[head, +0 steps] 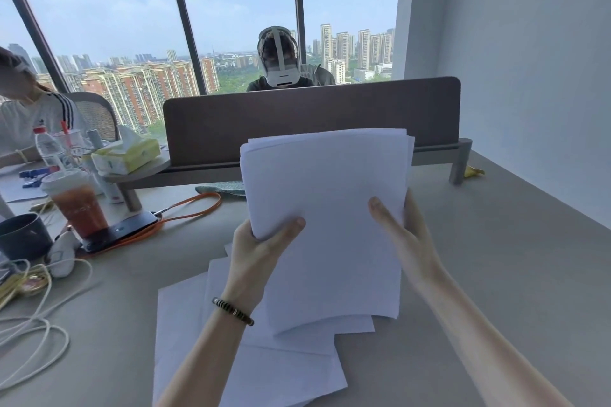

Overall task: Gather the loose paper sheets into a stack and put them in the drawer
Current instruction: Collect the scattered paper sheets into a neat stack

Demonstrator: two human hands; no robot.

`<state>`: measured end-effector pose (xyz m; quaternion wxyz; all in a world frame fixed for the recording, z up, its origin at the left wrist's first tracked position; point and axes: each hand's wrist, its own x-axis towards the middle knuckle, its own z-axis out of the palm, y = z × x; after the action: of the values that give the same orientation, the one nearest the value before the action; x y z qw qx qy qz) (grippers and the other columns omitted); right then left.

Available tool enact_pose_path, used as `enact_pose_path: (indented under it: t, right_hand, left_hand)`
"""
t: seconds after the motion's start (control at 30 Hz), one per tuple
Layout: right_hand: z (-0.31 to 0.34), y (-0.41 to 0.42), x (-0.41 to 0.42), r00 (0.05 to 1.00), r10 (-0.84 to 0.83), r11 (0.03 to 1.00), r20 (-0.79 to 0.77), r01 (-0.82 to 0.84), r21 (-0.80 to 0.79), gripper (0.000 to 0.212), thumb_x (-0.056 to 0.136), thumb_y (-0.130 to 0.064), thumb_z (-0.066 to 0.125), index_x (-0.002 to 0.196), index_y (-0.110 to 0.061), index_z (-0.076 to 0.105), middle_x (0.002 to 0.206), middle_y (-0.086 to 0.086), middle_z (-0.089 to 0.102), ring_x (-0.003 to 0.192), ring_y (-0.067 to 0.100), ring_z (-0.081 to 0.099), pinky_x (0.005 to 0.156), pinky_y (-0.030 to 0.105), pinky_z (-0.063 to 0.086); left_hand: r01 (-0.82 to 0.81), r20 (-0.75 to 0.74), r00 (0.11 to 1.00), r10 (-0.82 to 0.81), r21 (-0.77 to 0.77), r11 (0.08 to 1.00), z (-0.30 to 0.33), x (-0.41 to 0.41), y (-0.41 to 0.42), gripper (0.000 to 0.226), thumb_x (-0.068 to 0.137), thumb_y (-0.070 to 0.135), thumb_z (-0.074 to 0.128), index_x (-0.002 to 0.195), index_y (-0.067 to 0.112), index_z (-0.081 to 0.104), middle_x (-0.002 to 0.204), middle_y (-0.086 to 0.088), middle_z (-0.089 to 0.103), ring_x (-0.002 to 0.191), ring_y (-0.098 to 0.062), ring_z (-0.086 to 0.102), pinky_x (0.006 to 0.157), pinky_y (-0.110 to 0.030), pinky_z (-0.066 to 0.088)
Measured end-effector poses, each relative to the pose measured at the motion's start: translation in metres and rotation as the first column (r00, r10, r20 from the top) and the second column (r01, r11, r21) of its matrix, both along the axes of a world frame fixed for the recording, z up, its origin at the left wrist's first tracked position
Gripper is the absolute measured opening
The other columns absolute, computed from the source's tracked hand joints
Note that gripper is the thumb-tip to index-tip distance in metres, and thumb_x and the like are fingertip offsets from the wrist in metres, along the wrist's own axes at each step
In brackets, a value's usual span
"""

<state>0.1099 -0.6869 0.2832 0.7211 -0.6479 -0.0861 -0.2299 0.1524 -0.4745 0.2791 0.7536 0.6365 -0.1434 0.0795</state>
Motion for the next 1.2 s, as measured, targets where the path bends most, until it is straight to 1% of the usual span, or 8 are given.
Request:
enact_pose_path:
  t: [0.27,0.4,0.57,0.67,0.73,0.9,1.0,1.2]
  right_hand:
    - [-0.048,-0.004,0.003,0.992,-0.018,1.000,-0.124,0.016,-0.021,0.033,0.100,-0.024,0.055,0.132,-0.017,0.059,0.123,-0.003,0.072,0.114,0.016,0.069,0.091,0.032,0.058]
    - [-0.048,0.000,0.014,0.980,-0.105,0.994,-0.169,0.096,-0.060,0.031,0.096,-0.037,0.059,0.118,-0.014,0.057,0.110,0.005,0.073,0.096,0.016,0.073,0.077,0.039,0.061]
    - [-0.042,0.012,0.027,0.945,-0.132,0.991,-0.300,0.117,-0.066,0.023,0.100,-0.038,0.055,0.098,-0.015,0.051,0.091,0.009,0.066,0.075,0.015,0.067,0.065,0.035,0.056]
    - [-0.044,0.016,0.025,0.910,0.032,0.999,-0.413,-0.047,-0.028,0.031,0.104,-0.043,0.044,0.116,-0.022,0.063,0.111,-0.003,0.073,0.102,0.014,0.072,0.088,0.040,0.057]
    - [-0.053,0.014,0.027,0.896,-0.024,0.973,-0.444,-0.081,-0.214,0.047,0.104,-0.051,0.032,0.117,-0.024,0.068,0.112,-0.006,0.074,0.108,0.012,0.068,0.090,0.035,0.052]
    - [-0.088,0.015,0.038,0.721,-0.524,0.541,-0.454,-0.130,-0.831,0.082,0.088,-0.076,0.015,0.142,-0.023,0.047,0.137,0.015,0.054,0.132,0.035,0.047,0.103,0.047,0.039]
    - [-0.100,0.022,0.036,0.685,-0.584,0.352,-0.435,-0.269,-0.896,0.085,0.088,-0.081,0.016,0.156,-0.031,0.018,0.157,0.024,0.029,0.146,0.041,0.024,0.114,0.057,0.020]
    - [-0.111,0.040,0.046,0.739,-0.567,0.222,-0.363,-0.288,-0.932,0.085,0.077,-0.086,0.038,0.132,-0.021,0.043,0.145,0.025,0.038,0.138,0.042,0.030,0.113,0.056,0.024]
  left_hand:
    - [0.076,-0.129,0.990,-0.064,0.086,0.993,-0.043,-0.003,0.006,0.022,0.072,0.031,0.087,0.093,0.029,0.081,0.104,0.002,0.078,0.104,-0.017,0.072,0.090,-0.036,0.056]
    - [0.011,-0.094,0.995,0.011,0.226,0.974,-0.037,0.005,0.008,0.011,0.085,0.032,0.075,0.081,0.042,0.078,0.085,0.016,0.077,0.082,-0.006,0.070,0.076,-0.029,0.054]
    - [-0.044,-0.127,0.987,0.094,0.348,0.937,-0.032,0.014,0.027,0.039,0.092,0.041,0.064,0.073,0.007,0.065,0.058,0.006,0.051,0.058,-0.017,0.042,0.050,-0.023,0.033]
    - [0.025,-0.243,0.969,0.035,0.239,0.971,-0.037,0.015,0.047,0.042,0.084,0.045,0.069,0.089,0.003,0.075,0.084,-0.007,0.075,0.076,-0.028,0.069,0.070,-0.041,0.055]
    - [0.068,-0.363,0.932,-0.013,0.140,0.988,-0.043,0.011,0.060,0.036,0.087,0.037,0.071,0.099,0.004,0.077,0.103,-0.018,0.076,0.092,-0.034,0.073,0.085,-0.053,0.057]
    - [0.010,-0.544,0.839,0.019,0.051,0.999,-0.060,-0.001,0.093,0.025,0.094,0.027,0.064,0.103,0.006,0.073,0.096,-0.014,0.078,0.076,-0.024,0.076,0.076,-0.044,0.061]
    - [-0.055,-0.584,0.809,0.065,0.035,0.998,-0.068,-0.006,0.117,0.027,0.093,0.027,0.065,0.106,0.004,0.073,0.095,-0.014,0.078,0.073,-0.025,0.076,0.069,-0.040,0.063]
    - [-0.162,-0.594,0.783,0.187,0.095,0.982,-0.079,-0.018,0.153,0.026,0.092,0.026,0.067,0.102,0.002,0.071,0.091,-0.013,0.078,0.071,-0.025,0.075,0.062,-0.035,0.062]
